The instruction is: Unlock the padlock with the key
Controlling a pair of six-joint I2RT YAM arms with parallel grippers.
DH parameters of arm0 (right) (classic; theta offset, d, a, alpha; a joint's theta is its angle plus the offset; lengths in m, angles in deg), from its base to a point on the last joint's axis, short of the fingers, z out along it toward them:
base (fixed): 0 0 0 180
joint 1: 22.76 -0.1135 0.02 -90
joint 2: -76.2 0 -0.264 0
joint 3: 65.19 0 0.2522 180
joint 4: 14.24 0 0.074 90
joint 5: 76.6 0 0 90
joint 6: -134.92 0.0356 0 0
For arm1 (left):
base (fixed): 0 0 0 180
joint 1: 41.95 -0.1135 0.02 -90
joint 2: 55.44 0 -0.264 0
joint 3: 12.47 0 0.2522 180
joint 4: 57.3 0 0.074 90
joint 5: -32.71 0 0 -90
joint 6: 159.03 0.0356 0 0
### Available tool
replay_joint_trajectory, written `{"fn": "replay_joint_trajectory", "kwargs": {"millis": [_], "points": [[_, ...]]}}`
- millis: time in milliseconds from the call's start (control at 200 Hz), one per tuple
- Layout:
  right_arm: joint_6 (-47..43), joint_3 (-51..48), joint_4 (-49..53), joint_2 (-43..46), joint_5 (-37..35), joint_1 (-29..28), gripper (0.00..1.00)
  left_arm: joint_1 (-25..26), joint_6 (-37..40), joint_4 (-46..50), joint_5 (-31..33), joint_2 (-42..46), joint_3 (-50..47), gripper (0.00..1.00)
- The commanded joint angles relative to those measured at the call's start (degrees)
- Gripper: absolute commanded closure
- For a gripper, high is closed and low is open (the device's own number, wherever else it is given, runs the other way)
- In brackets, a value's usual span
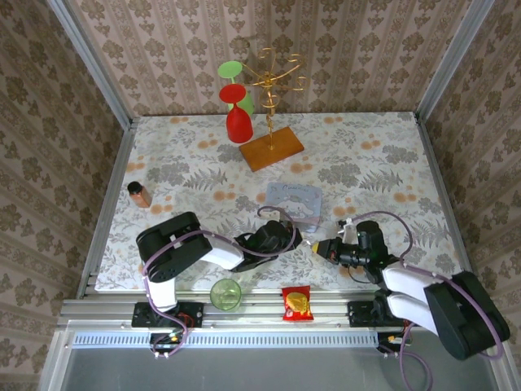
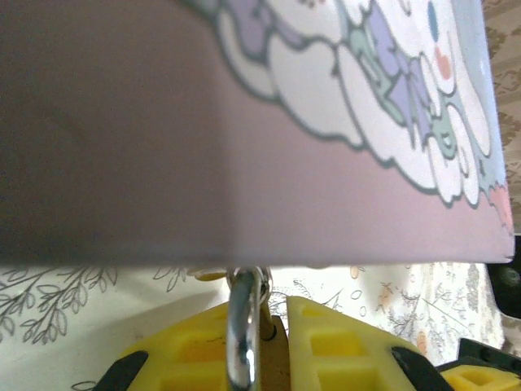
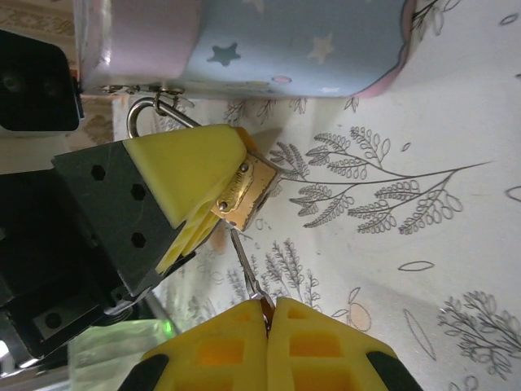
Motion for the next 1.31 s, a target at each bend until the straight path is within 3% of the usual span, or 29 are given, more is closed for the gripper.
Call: {"fn": "replay_joint_trajectory", "kwargs": {"millis": [0, 250, 440, 1000, 1145, 1300], "points": [[0.8, 0.6, -8.0, -4.0, 8.1, 0.7, 1.00, -0.4, -4.0, -8.3, -5.0, 0.6, -1.5, 1.00], [2.3, 1.1, -12.6, -8.1, 9.2, 0.8, 1.00, -1.2, -10.9, -24.8, -5.9, -4.4, -5.1, 1.00], [3.4, 1.3, -16.5, -12.9, 9.5, 1.4, 1.00, -1.3, -10.9, -25.9, -5.4, -3.8, -6.3, 1.00], [12.2, 1.3, -45.6, -33.1, 14.1, 4.5, 1.00, -2.6, -10.6, -26.1, -5.3, 0.5, -9.1, 1.00], [11.6, 0.3, -44.1, -30.7, 13.8, 4.5, 1.00, -3.0, -10.0, -24.9, -5.8, 1.5, -8.5, 1.00], [8.2, 1.5, -34.8, -24.9, 12.7, 4.1, 1.00, -3.2, -10.9, -27.4, -6.7, 0.3, -7.7, 1.00]]}}
